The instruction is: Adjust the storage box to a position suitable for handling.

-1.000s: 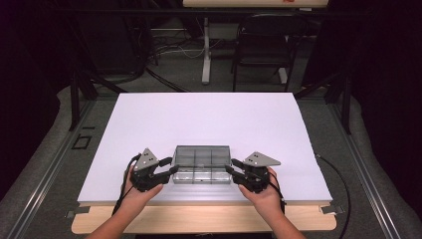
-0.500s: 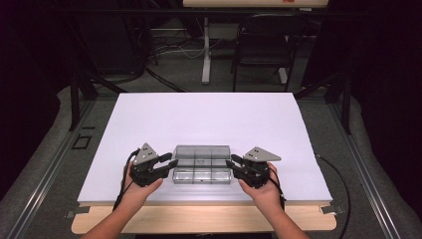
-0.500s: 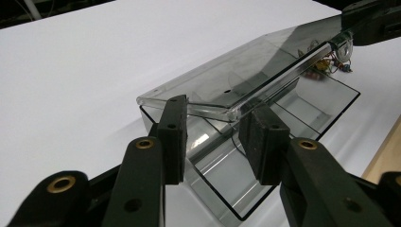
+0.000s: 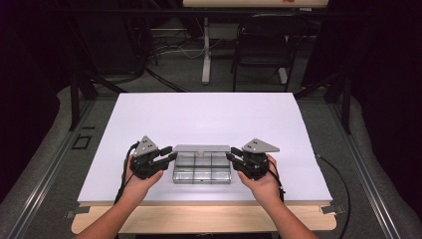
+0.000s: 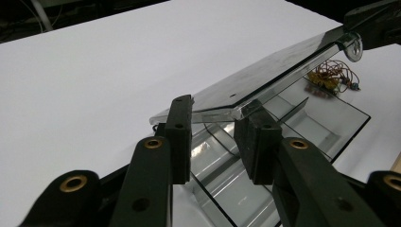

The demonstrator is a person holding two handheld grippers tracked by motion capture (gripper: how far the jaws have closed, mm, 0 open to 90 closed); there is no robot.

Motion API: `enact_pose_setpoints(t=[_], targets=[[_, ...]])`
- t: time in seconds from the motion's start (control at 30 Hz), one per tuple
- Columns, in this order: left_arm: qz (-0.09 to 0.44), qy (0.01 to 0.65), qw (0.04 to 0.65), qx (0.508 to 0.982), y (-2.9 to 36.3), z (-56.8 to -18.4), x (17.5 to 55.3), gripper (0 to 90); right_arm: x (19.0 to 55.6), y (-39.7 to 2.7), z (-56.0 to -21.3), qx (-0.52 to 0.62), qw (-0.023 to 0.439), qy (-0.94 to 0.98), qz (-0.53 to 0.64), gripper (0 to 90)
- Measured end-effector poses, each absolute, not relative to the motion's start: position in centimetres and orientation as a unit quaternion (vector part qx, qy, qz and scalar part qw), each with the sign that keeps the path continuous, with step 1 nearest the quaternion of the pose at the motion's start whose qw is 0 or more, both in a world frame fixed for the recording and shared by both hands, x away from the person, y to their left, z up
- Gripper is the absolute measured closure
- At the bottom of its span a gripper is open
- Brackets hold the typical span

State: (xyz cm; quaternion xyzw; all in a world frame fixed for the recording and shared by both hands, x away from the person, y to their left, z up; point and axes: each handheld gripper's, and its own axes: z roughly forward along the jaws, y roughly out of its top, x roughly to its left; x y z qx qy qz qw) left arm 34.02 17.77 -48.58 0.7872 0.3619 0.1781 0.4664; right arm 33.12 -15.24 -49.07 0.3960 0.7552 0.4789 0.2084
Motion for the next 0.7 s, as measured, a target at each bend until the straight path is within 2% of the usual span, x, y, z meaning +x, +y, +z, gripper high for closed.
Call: enact_pose_setpoints(t=[0.7], targets=[[0.175,0.378,0.473,0.777,17.6,-47.3,36.3,70.4,35.2,-15.2,-47.7,0.411,0.205,0.744,0.485,72.3]])
